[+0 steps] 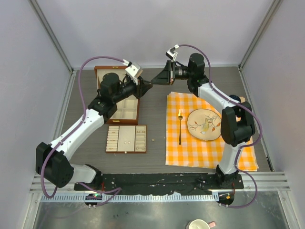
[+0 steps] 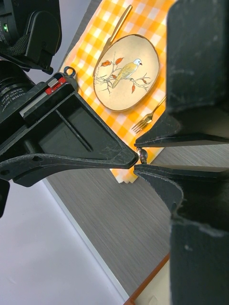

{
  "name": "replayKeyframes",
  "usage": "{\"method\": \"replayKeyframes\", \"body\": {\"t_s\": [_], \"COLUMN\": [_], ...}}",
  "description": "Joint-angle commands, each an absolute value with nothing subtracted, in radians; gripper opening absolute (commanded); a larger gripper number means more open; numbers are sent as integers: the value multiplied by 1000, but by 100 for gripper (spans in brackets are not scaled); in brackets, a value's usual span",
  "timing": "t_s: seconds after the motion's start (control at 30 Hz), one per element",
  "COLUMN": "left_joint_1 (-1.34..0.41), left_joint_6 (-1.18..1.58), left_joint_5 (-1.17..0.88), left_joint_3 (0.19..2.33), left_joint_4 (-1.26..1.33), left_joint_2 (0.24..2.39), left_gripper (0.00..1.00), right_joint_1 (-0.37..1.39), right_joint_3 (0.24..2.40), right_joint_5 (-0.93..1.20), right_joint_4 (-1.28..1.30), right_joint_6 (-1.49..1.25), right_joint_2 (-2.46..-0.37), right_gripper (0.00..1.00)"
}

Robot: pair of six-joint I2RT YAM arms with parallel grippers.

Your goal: Organize the mixed jewelry

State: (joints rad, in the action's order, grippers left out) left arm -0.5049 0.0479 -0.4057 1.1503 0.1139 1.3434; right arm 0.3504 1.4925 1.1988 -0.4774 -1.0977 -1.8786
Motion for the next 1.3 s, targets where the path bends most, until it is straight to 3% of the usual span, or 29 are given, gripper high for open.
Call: {"method": "replayKeyframes", "body": {"t_s": [0.0,0.2,1.27], "left_joint_1": [-508,-509,-509], "left_joint_6": [44,49,83], "left_joint_5": [-390,-394,-400], "left_joint_3": [1181,1183,1134], "left_joint_4": [133,130,169], "left_joint_2": [1318,1313,1298], "left_gripper": [17,27,28], "right_joint_1": [347,345,336], "right_joint_3": [1493,1493,1494], "right_joint_5": [1206,1206,1197], "right_joint_4": [-492,-494,-499], "right_joint_6": [-1081,-1081,-1081], "right_joint_2": [-1813,-1813,-1798], "right_gripper": [1,1,1]}}
